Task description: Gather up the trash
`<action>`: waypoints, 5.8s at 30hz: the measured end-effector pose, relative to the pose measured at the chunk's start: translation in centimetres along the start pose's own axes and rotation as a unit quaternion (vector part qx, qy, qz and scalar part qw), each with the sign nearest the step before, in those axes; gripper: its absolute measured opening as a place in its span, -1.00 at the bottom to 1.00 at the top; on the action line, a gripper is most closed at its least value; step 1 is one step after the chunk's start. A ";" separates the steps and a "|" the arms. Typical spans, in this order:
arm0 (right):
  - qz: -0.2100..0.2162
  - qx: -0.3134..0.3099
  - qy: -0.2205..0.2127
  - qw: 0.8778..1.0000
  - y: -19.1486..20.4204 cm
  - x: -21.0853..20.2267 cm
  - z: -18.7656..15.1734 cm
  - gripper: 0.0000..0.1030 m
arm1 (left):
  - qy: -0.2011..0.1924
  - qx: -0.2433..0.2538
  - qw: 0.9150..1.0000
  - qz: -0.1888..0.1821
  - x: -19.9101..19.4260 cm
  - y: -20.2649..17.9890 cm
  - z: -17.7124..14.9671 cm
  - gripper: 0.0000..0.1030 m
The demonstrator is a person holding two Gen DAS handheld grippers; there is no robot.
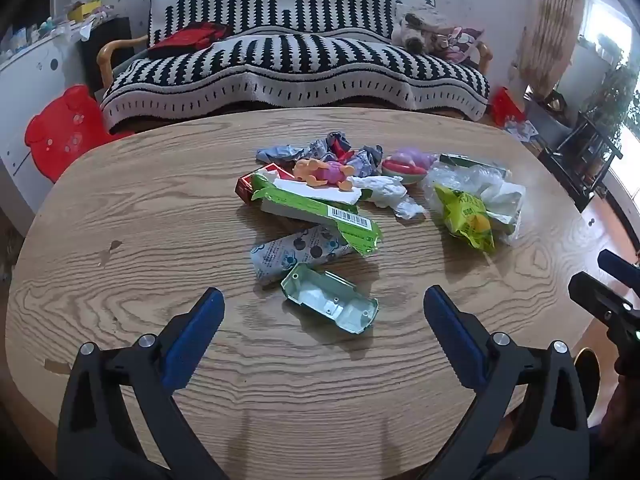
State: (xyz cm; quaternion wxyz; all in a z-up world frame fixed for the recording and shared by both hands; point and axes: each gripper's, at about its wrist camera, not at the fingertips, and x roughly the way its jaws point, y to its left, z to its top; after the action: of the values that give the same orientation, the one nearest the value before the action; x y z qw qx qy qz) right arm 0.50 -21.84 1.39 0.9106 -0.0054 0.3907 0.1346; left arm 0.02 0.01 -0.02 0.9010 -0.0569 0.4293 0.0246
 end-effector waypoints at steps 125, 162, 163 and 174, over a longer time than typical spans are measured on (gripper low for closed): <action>0.123 0.100 0.066 0.985 -1.4 7.0 3.6 -0.06 | 0.010 -0.105 0.989 -0.103 1.8 4.3 5.4 -1.00; 0.004 0.219 -0.004 0.976 -18.2 -5.3 -3.9 -0.05 | -0.019 0.057 0.980 -0.191 0.9 -15.0 5.4 -0.90; -0.017 0.230 -0.010 0.973 -19.8 -6.4 -4.8 -0.05 | -0.014 0.076 0.976 -0.202 0.8 -16.9 4.9 -0.90; -0.188 0.409 -0.036 0.892 -38.5 -17.0 -17.7 -0.05 | 0.057 0.247 0.900 -0.355 -0.8 -39.6 -5.2 -0.89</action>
State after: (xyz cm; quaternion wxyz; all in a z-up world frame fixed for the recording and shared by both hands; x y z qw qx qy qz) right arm -13.64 -65.01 -2.46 0.8542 0.2992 0.3696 -0.2104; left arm -0.80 -39.93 0.59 0.8092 0.0172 0.4234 -0.4070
